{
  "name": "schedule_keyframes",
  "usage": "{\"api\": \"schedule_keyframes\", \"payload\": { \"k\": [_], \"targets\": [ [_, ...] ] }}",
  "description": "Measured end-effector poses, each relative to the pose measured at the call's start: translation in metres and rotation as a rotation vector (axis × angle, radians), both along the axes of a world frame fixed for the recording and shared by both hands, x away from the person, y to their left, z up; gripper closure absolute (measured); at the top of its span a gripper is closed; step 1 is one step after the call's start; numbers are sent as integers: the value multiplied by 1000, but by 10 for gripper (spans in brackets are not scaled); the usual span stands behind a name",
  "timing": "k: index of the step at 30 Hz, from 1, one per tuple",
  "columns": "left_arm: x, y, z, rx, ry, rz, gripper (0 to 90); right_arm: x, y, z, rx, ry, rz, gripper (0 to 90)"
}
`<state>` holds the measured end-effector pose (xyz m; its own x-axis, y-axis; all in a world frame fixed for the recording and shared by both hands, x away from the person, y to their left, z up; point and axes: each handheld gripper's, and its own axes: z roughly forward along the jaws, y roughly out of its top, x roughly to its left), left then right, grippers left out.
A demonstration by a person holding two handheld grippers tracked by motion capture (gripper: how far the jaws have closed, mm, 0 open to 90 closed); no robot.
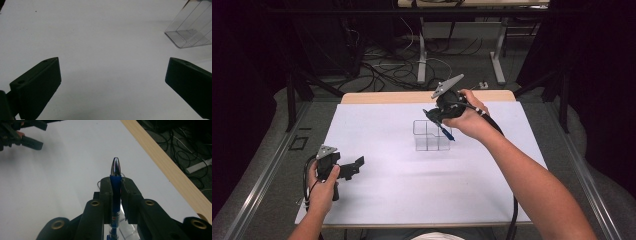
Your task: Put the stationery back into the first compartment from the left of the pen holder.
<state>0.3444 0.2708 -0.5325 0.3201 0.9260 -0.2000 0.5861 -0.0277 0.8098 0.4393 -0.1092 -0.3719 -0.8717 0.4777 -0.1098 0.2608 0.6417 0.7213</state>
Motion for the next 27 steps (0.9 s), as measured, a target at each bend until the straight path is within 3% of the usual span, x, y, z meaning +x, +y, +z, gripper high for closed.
{"api": "schedule_keyframes", "payload": {
  "k": [9, 27],
  "targets": [
    [0, 1, 0, 1, 1, 1, 2, 5, 11, 3, 104, -78, -30, 800],
    [0, 2, 1, -5, 5, 11, 2, 12, 29, 1, 267, -149, -75, 800]
  ]
}}
